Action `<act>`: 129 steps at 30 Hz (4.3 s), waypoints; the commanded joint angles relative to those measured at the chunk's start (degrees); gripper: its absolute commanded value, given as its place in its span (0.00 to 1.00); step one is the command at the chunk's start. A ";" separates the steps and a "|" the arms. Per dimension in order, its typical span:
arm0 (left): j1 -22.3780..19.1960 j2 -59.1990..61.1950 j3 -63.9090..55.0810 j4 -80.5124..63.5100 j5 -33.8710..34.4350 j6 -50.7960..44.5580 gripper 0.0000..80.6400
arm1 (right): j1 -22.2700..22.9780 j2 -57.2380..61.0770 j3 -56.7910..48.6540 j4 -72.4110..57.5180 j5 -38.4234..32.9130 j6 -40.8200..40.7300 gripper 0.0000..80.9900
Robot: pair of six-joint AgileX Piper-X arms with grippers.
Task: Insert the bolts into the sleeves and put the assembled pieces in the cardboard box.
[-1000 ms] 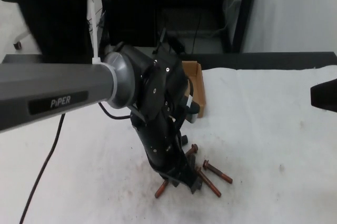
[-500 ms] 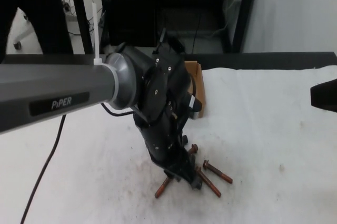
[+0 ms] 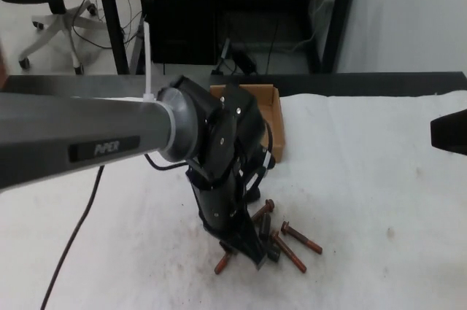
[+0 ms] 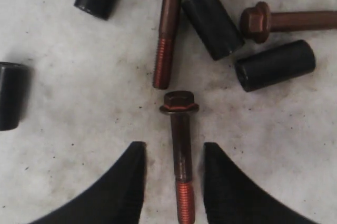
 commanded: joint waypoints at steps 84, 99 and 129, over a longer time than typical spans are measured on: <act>2.67 -72.05 38.15 -20.90 -3.16 -6.50 0.00 | 19.33 31.71 -3.60 -29.77 -2.93 -10.04 0.15; 4.15 -71.53 39.13 -19.12 -1.98 -6.50 0.00 | 20.74 43.68 -8.18 -21.19 5.25 -17.20 0.36; 4.15 -66.33 41.74 -19.12 -3.32 -2.39 0.00 | 23.44 55.72 -8.34 -17.79 9.97 -24.45 0.36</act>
